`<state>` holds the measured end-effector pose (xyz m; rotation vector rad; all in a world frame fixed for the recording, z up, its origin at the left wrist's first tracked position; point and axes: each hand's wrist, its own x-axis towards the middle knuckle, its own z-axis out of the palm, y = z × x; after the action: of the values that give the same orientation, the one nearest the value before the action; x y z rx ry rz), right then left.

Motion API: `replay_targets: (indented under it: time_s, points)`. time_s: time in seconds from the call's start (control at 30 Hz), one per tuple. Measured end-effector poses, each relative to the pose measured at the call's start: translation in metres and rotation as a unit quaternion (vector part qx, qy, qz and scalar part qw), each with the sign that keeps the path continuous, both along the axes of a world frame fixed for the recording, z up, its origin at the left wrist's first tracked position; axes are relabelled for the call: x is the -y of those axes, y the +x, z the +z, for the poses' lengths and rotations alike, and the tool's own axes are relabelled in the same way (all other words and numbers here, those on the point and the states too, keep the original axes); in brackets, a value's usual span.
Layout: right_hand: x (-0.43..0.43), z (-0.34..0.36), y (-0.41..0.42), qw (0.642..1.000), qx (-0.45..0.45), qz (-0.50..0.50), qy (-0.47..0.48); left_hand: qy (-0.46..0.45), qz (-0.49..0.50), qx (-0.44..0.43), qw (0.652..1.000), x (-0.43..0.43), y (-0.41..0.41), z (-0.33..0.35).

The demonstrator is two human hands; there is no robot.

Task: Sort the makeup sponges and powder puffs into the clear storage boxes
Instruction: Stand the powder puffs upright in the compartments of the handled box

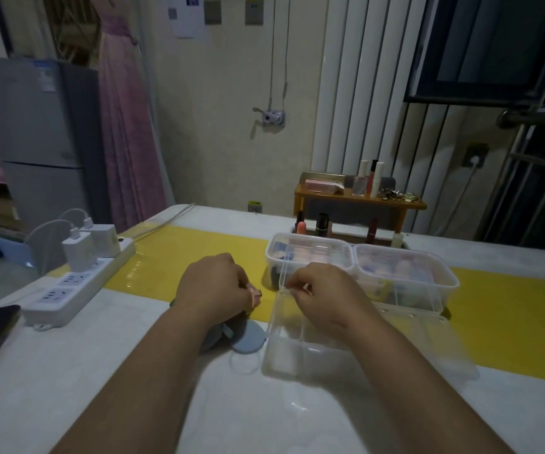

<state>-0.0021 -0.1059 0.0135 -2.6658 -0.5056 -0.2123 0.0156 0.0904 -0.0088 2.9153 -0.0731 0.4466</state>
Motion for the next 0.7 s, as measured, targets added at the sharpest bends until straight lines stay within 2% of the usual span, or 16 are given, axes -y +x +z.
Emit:
replay_targets:
  time_s: [0.13, 0.43, 0.6, 0.7]
  points:
    - [0.001, -0.001, -0.002, 0.999, 0.016, 0.005, -0.038, -0.008, -0.030, -0.001, 1.000, 0.001, -0.003, -0.004]
    - [0.013, -0.004, -0.007, 1.000, -0.014, 0.009, -0.005, -0.125, -0.061, 0.021, 0.990, -0.007, -0.003, -0.004]
    - [0.015, -0.002, -0.006, 0.999, -0.041, 0.019, 0.023, -0.285, -0.102, 0.039, 0.952, -0.006, -0.004, -0.007]
    - [0.018, 0.000, -0.006, 0.997, -0.060, 0.033, 0.030, -0.350, -0.118, 0.075, 0.926, -0.003, -0.005, -0.008]
